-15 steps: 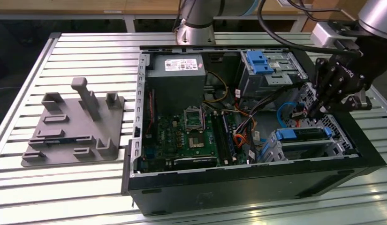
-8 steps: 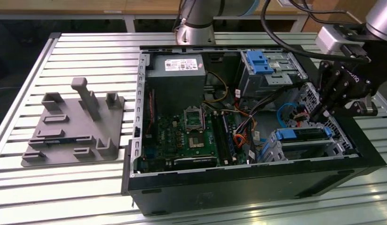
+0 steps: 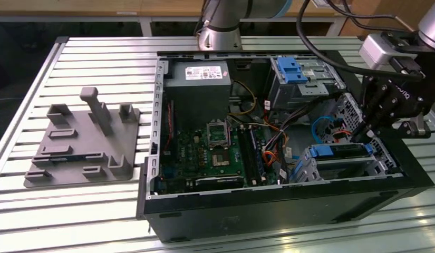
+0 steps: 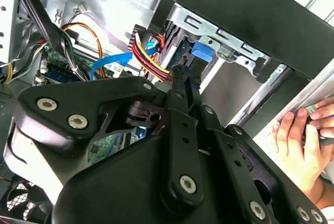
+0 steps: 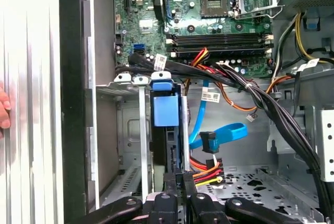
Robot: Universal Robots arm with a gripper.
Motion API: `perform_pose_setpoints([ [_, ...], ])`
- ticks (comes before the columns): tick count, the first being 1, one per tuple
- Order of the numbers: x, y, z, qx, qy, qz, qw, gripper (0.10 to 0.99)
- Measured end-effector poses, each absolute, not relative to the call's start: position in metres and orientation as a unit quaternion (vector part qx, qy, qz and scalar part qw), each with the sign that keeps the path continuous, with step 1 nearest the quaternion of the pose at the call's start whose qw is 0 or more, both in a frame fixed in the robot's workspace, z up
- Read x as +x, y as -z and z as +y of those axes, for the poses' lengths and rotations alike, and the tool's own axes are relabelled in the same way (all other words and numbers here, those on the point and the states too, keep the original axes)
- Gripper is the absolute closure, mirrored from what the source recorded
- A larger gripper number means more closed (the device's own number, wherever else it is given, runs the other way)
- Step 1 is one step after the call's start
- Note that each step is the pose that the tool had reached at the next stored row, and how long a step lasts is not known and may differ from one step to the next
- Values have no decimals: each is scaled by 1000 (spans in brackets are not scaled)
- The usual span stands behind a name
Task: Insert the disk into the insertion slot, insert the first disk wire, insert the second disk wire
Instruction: 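Insert the first disk wire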
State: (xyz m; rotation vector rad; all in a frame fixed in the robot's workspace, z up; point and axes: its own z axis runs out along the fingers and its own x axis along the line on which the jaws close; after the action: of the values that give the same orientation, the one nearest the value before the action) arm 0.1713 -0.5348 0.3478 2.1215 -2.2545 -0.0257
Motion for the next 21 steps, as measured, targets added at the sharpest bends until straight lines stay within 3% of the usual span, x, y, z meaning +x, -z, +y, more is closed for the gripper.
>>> perform_pose_setpoints([
  [6, 171, -348, -538, 686, 25, -728, 7, 922],
  [21, 171, -347, -540, 686, 25, -728, 7, 922],
])
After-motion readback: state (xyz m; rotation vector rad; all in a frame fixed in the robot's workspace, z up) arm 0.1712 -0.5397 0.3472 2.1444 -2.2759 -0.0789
